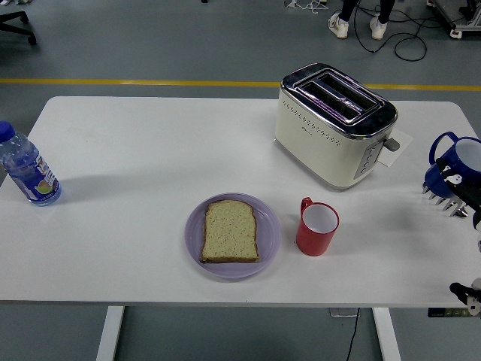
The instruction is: Pick up the cup,pour liquid into bread,place the cup on the desk
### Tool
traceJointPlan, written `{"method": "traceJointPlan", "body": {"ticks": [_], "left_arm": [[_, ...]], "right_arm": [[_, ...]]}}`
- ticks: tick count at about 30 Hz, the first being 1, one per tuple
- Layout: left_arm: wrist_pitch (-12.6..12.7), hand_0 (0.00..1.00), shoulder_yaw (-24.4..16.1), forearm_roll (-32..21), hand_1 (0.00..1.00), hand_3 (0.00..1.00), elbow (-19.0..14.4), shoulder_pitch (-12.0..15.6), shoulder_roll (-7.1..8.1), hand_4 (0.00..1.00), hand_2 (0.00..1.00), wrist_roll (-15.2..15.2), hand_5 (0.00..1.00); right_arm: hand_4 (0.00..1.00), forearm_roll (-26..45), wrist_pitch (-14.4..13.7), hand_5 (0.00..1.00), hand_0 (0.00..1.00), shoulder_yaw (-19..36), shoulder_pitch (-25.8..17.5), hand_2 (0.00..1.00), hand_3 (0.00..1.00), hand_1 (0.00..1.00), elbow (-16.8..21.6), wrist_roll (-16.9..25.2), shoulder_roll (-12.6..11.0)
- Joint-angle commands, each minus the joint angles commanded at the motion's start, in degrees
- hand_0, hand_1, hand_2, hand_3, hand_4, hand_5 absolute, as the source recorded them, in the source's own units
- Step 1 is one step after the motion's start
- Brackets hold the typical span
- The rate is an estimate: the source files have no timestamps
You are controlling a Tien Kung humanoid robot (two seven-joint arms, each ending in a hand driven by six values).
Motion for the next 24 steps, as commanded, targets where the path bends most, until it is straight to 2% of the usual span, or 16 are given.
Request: {"method": "traceJointPlan", "body": {"ticks": [6,13,19,24], "left_arm": [[0.00,0.634,0.03,0.11,0.641,0.503,0.00,-0.11,0.04,0.241,0.652,0.00,0.859],[0.01,0.633,0.12,0.07,0.641,0.503,0.02,-0.08,0.01,0.240,0.652,-0.01,0.861],[0.02,0.633,0.13,-0.06,0.641,0.503,0.02,-0.06,-0.03,0.241,0.652,-0.02,0.863],[0.02,0.633,0.43,-0.04,0.641,0.503,0.00,-0.03,-0.01,0.240,0.652,0.00,0.862]], "right_arm": [[0.485,1.88,1.10,0.002,0.461,-1.25,-1.00,0.575,0.575,0.454,-3.95,2.10,1.35],[0.489,0.00,2.05,0.002,0.461,-3.05,-0.63,0.574,0.574,0.454,-7.28,3.26,2.68],[0.502,0.03,2.26,0.002,0.455,-3.82,-0.57,0.573,0.574,0.450,-9.29,4.48,3.91],[0.505,0.80,1.63,0.002,0.453,-5.59,-0.62,0.574,0.573,0.452,-11.97,7.86,4.58]]}}
